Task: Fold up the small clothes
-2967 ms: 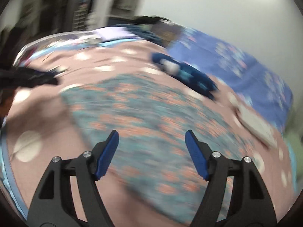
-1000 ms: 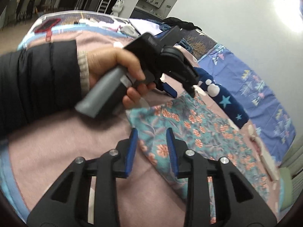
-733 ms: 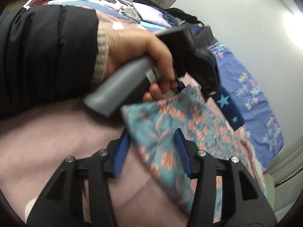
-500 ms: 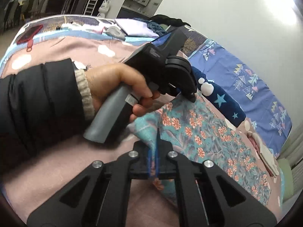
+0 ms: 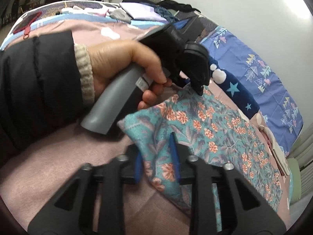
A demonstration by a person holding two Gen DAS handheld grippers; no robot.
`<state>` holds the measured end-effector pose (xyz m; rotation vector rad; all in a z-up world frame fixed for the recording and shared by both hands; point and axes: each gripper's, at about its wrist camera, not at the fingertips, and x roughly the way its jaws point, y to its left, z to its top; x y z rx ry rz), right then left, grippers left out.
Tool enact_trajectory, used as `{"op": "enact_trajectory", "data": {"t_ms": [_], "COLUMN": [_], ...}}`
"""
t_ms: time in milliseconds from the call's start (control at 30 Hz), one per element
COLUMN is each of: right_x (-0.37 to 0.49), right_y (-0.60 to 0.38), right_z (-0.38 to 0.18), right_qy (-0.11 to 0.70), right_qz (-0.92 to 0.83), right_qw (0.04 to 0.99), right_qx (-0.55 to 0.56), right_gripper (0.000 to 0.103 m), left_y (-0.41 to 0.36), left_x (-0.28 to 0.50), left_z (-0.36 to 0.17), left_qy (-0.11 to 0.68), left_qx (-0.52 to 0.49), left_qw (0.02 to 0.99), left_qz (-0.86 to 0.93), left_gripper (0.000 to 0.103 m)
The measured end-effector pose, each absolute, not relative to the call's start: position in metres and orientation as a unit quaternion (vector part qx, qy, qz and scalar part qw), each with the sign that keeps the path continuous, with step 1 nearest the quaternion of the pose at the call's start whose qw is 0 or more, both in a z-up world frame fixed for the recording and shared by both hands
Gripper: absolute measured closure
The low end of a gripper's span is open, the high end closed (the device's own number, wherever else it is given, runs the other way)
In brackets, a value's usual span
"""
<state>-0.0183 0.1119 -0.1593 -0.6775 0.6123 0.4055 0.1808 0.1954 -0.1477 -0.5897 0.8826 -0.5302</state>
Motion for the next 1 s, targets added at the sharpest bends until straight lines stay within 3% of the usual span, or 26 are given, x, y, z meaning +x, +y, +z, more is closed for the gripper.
{"op": "enact_trajectory", "data": {"t_ms": [500, 1000], "right_x": [-0.023, -0.026], "right_y": [0.01, -0.094], "right_z": [-0.078, -0.061], "right_qy": [0.258, 0.254], "right_qz": [0.195, 0.151], "right_qw": [0.939, 0.955], "right_qx": [-0.118, -0.001], "right_gripper": [0.099, 0.099], "left_y": [0.133, 0.024], "left_x": [0.175, 0.181], "left_z": [-0.066, -0.032], "left_qy": [0.379, 0.39], "left_qx": [-0.204, -0.133], "left_qw": [0.861, 0.865], "left_qz": [-0.273, -0.287], "left_gripper": [0.097, 0.097]}}
